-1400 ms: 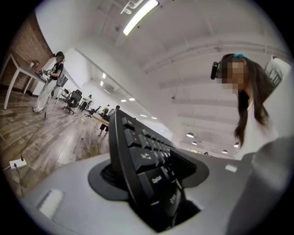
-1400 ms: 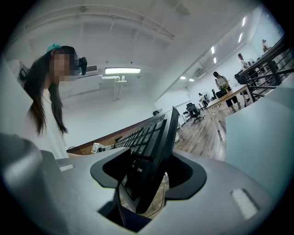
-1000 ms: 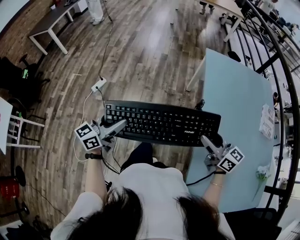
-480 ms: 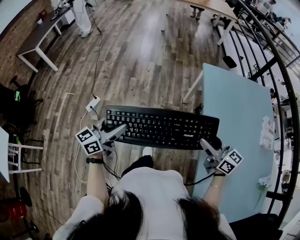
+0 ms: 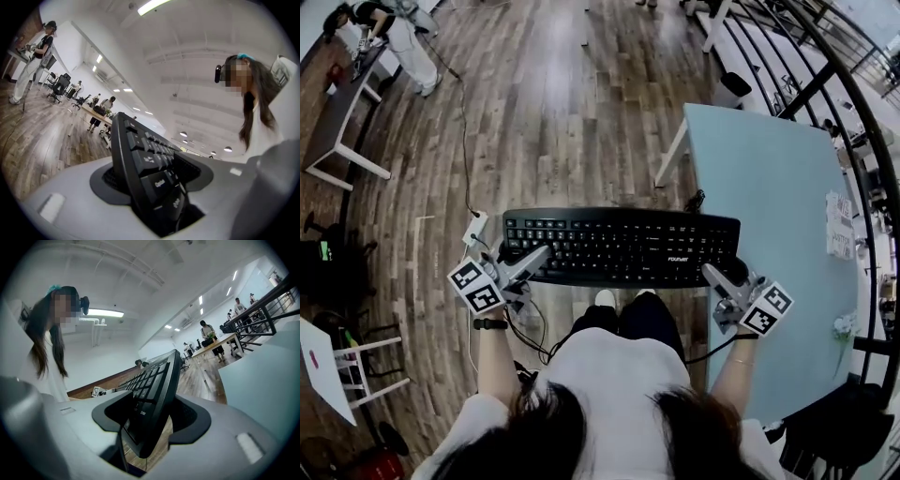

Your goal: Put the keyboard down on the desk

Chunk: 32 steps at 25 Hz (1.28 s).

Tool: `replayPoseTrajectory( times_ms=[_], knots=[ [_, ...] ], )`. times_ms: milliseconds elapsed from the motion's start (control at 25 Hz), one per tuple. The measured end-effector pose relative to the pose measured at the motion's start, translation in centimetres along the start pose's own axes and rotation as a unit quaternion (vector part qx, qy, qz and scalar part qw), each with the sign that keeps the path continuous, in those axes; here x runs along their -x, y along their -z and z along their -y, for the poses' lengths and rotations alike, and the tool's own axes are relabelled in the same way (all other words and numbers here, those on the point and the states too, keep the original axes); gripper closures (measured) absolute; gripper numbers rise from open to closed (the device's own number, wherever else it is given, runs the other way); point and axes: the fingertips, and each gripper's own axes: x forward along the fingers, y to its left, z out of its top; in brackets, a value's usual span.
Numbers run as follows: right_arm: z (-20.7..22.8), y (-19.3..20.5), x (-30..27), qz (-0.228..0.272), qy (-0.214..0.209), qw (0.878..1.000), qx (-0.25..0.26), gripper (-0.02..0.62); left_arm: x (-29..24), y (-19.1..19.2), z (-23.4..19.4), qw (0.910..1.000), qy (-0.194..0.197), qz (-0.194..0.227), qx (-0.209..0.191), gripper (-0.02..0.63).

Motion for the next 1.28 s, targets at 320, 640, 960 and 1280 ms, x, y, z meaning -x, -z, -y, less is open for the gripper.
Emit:
replayPoseTrajectory(
  times_ms=[320,640,960,1280],
  knots=[
    [3.7,0.2,2.4,0.020,0.053,0.998,-0.017,0.380,-6.3,1.1,-1.6,0.9984,0.043,-0.035,0.008,0.275],
    [9.2,-2.5,7.8,0.085,0.155,0.984,-0.022,0.379,-20.2,-0.1,-1.6,0.9851,0.147,-0.089,-0.007,0.275],
    [2.1,-0.6,0.7,0.000,0.011,1.000,-0.001,0.379,-2.4,0.2,-0.1,1.0000,0.006,0.000,-0.002,0.275],
    [-7.8,1.5,-7.5,-0.149,-0.170,0.974,-0.003,0.377,16.7,3.0,6.9,0.9736,-0.200,0.099,0.049,0.275]
  ],
)
